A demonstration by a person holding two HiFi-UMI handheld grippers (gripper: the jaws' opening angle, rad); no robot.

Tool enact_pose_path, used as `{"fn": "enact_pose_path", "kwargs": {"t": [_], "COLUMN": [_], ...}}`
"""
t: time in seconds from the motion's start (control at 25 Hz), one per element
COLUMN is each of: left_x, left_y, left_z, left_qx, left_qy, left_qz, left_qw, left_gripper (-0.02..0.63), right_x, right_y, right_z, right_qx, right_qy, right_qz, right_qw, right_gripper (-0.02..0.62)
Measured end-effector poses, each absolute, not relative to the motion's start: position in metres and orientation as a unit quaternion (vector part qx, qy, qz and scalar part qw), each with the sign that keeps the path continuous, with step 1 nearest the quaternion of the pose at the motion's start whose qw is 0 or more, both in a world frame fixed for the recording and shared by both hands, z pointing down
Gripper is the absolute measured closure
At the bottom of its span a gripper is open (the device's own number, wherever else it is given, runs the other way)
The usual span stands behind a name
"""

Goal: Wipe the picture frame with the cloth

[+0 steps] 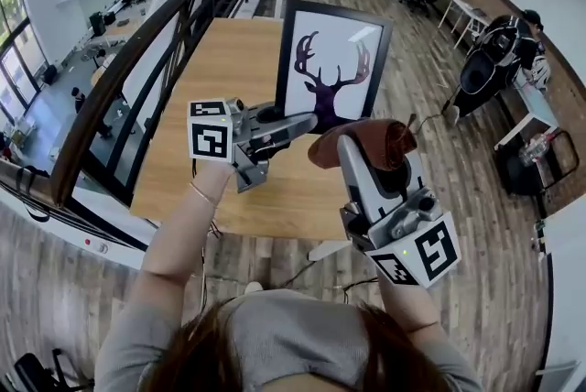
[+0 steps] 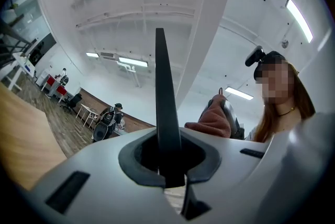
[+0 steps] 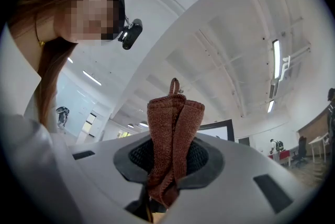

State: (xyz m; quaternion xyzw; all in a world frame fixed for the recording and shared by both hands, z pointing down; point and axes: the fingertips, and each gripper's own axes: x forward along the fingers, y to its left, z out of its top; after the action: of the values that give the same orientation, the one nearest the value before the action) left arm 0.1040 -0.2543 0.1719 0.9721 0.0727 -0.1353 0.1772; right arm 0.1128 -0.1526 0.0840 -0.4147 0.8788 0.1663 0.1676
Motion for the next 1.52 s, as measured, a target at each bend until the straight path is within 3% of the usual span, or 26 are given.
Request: {"fn": "enact_pose_path", "kwargs": {"t": [0.36,0.6,0.88,1.52], "left_x": [0.106,0.107,0.106,0.127], "left_y": [-0.245,-0.244,-0.245,-0.177], "left_z": [0.167,0.164,0.166,0.218], "left_qx": [0.977,0.975,0.978,0.977], "left_qy": [0.071,0.076,0.064,0.041], "left_qz": [-0.131,-0.14,-0.13,-0.15], "left_qw": [0.154,0.158,0.148,0.144], "left_gripper": [0.56,0.56,0.56,0.56], "right_x": [0.114,0.099,0.079,0.088], "right_y": [-0.157,-0.186,-0.226,-0.188], "right_z": [0.01,-0.051,-0.069,0.048], "right_qx": [-0.411,-0.426,-0.419,-0.425], "right_qy": [0.862,0.832,0.833,0.857], "right_qz": [0.196,0.281,0.283,0.254], "right_qw": [0.221,0.218,0.223,0.141], "right_gripper": [0.499,0.499,0.499,0.499]}}
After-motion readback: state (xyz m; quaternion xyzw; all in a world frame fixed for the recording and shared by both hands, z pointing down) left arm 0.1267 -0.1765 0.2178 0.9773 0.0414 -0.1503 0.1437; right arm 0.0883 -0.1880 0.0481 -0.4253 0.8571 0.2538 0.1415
